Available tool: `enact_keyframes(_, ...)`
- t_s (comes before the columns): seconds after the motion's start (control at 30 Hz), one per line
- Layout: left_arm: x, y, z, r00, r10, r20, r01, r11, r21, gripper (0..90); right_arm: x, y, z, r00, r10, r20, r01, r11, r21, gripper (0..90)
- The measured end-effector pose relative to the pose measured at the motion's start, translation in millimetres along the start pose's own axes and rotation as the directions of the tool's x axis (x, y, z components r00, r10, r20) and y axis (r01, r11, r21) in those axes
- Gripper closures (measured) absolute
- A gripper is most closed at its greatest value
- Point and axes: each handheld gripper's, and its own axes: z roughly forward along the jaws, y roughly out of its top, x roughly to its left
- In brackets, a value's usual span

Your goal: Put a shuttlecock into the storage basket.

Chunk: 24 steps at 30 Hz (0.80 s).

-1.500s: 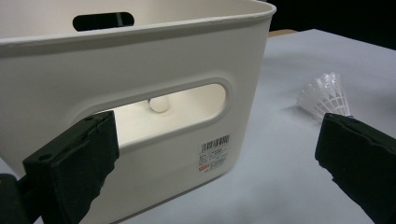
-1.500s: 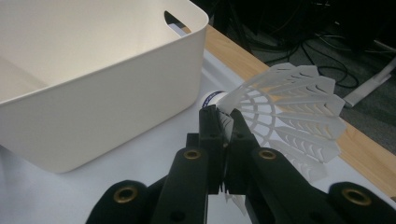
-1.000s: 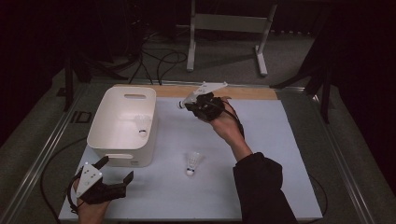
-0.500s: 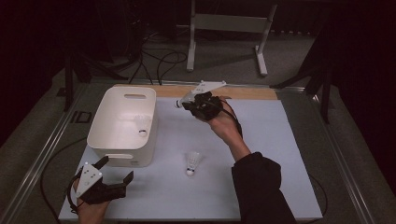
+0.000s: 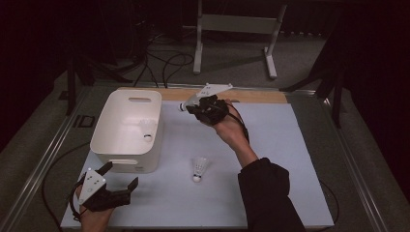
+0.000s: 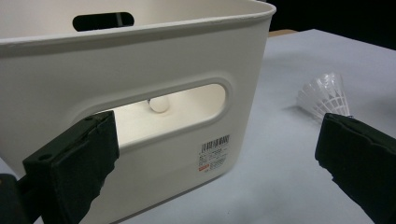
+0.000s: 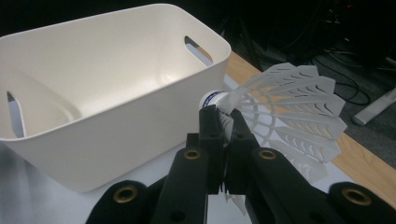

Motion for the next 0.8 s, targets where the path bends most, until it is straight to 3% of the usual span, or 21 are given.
enact_keyframes(0.8, 0.1, 0.0, -0.2, 1.0000, 0.003, 0.001, -0.003, 1.0000, 0.003, 0.2, 11.0, 8.5, 2.1, 0.9996, -0.012, -0.026, 0.011, 1.000, -0.026, 88.4)
